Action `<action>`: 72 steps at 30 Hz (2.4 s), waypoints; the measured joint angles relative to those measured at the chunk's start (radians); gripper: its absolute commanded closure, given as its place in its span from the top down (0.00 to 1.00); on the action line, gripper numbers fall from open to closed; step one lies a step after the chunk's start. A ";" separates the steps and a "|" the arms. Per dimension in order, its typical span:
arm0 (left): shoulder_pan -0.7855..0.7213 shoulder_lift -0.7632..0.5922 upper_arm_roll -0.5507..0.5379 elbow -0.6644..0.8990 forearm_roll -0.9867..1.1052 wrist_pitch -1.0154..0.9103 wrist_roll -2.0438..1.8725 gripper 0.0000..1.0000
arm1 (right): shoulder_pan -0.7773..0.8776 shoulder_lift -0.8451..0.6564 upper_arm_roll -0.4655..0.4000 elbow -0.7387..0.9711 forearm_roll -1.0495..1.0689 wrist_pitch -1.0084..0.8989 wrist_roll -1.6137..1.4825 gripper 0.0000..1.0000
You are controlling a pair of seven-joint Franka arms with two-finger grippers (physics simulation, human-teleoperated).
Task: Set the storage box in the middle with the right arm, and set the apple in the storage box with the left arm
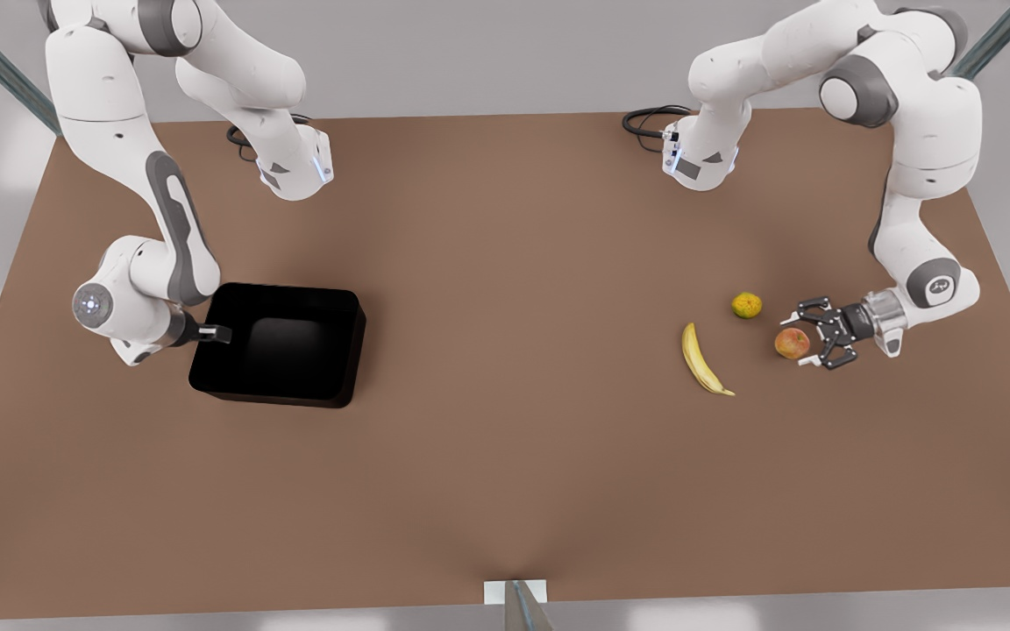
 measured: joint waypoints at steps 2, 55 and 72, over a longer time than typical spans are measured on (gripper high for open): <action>0.005 0.003 0.004 -0.001 -0.001 -0.014 0.019 1.00 | 0.000 0.000 -0.003 0.002 0.000 -0.018 -0.009 0.43; -0.107 -0.172 -0.644 0.463 0.318 0.217 -1.360 0.38 | 0.531 0.468 0.166 0.882 0.096 -0.233 -0.058 1.00; -0.711 0.074 -0.703 0.637 1.469 0.726 -2.009 1.00 | 0.223 0.000 0.040 0.899 -0.149 -0.918 -0.057 1.00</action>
